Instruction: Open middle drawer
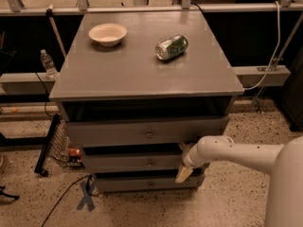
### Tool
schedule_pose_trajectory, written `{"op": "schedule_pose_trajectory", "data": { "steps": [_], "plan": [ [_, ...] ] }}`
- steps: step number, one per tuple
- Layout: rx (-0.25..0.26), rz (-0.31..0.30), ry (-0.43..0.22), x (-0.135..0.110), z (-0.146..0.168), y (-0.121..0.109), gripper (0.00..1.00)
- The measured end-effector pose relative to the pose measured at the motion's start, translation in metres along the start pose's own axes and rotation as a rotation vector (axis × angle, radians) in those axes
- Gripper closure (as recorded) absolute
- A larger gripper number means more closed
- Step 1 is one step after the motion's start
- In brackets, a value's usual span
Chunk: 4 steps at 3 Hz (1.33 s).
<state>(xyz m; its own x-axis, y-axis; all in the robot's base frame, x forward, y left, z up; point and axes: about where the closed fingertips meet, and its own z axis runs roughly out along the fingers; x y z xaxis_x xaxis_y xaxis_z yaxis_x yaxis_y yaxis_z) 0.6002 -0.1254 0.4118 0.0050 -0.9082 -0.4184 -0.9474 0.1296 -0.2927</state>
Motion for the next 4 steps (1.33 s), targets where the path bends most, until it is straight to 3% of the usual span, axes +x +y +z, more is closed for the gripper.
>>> {"op": "schedule_pose_trajectory", "data": {
  "steps": [1, 3, 4],
  "plan": [
    [-0.005, 0.005, -0.013, 0.0003, 0.0089, -0.0038, 0.04],
    [-0.01, 0.004, -0.014, -0.0008, 0.0111, -0.0009, 0.49],
    [-0.014, 0.004, -0.015, -0.0015, 0.0129, 0.0008, 0.8]
  ]
}}
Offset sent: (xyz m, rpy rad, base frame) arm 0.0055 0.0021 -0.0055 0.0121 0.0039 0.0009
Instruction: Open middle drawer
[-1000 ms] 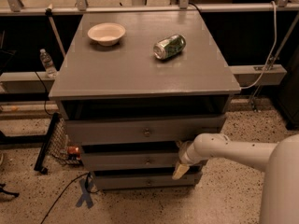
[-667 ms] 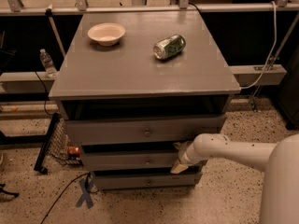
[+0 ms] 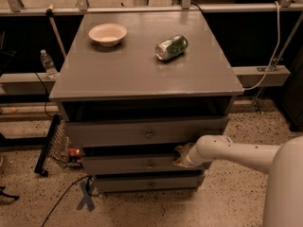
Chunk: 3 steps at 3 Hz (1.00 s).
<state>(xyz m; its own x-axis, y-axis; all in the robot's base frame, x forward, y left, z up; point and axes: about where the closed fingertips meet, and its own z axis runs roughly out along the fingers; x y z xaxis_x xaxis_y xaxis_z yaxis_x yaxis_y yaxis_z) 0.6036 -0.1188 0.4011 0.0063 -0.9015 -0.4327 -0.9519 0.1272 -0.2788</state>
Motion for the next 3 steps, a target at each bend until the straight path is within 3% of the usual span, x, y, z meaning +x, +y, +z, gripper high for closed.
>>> {"op": "schedule_pose_trajectory", "data": {
  "steps": [1, 3],
  "plan": [
    [0.0, 0.0, 0.0, -0.001, -0.002, -0.001, 1.0],
    [0.006, 0.004, -0.003, -0.003, -0.008, 0.013, 1.0]
  ]
}}
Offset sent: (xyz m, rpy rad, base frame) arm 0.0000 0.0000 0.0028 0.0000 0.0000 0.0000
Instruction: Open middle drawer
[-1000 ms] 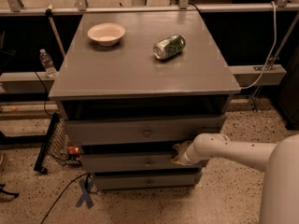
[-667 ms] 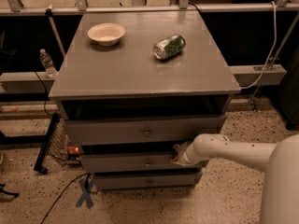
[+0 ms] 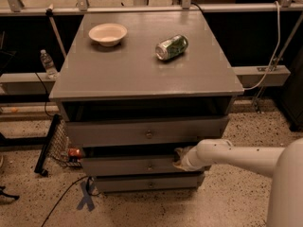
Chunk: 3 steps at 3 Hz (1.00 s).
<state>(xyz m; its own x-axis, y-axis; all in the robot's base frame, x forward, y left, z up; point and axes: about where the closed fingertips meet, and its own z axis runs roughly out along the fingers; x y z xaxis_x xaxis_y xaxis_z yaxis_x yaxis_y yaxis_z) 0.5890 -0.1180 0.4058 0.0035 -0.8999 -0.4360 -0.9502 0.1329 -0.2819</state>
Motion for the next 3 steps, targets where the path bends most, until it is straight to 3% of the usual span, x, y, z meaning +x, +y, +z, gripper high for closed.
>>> {"op": "schedule_pose_trajectory", "data": {
  "steps": [2, 3],
  "plan": [
    [-0.001, 0.004, 0.0, 0.0, -0.003, 0.009, 1.0],
    [-0.013, 0.02, 0.001, 0.003, -0.009, 0.033, 1.0]
  ]
}}
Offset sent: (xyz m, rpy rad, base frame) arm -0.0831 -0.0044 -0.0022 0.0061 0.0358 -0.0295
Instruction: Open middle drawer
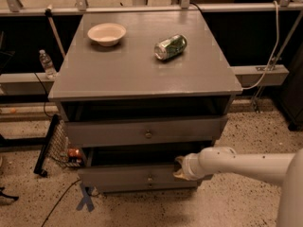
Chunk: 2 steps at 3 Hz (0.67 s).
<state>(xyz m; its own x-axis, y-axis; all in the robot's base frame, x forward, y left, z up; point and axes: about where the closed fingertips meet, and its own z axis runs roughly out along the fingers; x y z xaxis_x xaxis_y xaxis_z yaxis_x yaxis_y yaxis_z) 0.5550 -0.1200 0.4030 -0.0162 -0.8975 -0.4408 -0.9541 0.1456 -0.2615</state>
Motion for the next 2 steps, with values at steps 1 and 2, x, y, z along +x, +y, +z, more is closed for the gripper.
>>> {"op": "schedule_pose_trajectory", "data": {
  "steps": [1, 2],
  "plan": [
    [0.0, 0.0, 0.0, -0.002, -0.004, -0.001, 1.0],
    [-0.01, 0.033, -0.001, 0.003, -0.011, 0.023, 1.0]
  ]
}}
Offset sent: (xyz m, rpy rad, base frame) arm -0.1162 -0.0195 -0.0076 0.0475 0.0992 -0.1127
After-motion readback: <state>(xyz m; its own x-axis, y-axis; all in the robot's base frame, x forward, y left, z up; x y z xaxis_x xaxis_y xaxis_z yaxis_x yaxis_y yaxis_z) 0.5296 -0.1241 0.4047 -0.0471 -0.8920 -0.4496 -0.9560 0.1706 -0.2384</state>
